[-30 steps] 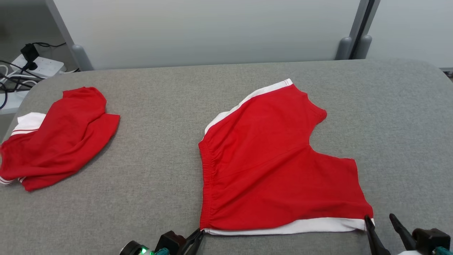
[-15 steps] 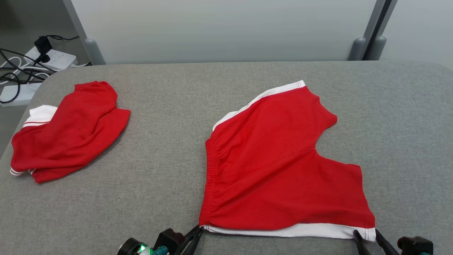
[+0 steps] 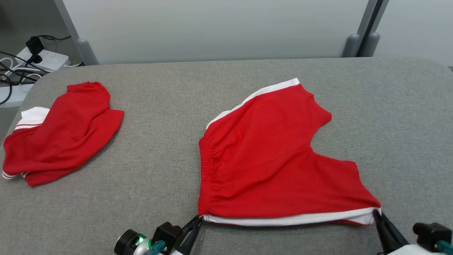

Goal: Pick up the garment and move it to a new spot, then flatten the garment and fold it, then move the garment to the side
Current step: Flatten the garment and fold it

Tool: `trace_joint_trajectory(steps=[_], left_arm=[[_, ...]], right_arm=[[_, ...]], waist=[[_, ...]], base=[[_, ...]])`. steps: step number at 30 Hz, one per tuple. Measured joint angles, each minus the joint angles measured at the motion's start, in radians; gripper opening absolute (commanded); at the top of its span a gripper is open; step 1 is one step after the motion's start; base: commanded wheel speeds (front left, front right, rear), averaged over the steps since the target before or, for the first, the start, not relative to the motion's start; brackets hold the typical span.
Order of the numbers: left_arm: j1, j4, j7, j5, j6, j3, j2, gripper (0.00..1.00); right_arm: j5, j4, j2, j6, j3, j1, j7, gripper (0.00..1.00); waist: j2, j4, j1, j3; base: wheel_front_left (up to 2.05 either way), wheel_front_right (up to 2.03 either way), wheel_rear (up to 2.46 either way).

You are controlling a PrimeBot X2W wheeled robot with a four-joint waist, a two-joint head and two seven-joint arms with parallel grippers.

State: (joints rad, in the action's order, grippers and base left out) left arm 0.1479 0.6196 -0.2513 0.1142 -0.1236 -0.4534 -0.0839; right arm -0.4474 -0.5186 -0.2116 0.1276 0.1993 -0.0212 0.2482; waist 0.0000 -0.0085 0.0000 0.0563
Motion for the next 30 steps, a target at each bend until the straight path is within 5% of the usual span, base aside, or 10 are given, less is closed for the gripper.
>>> trace_joint_trajectory(steps=[12, 19, 30], left_arm=[[-0.122, -0.26, 0.001, 0.073, 0.0, -0.076, -0.083, 0.0], [-0.213, -0.532, 0.107, 0.136, 0.0, -0.151, -0.179, 0.0], [-0.267, -0.728, 0.252, 0.255, 0.0, -0.18, -0.217, 0.0]], right_arm=[[0.024, 0.247, -0.082, 0.0, -0.071, 0.073, -0.003, 0.0], [0.031, 0.373, -0.142, 0.0, -0.164, 0.232, -0.075, 0.0], [0.045, 0.499, -0.125, 0.0, -0.245, 0.291, -0.194, 0.0]], waist=[[0.0, -0.033, -0.0001, -0.034], [0.0, -0.018, 0.0, -0.064], [0.0, -0.008, 0.0, -0.058]], base=[[0.0, 0.0, 0.0], [0.0, 0.0, 0.0], [0.0, 0.0, 0.0]])
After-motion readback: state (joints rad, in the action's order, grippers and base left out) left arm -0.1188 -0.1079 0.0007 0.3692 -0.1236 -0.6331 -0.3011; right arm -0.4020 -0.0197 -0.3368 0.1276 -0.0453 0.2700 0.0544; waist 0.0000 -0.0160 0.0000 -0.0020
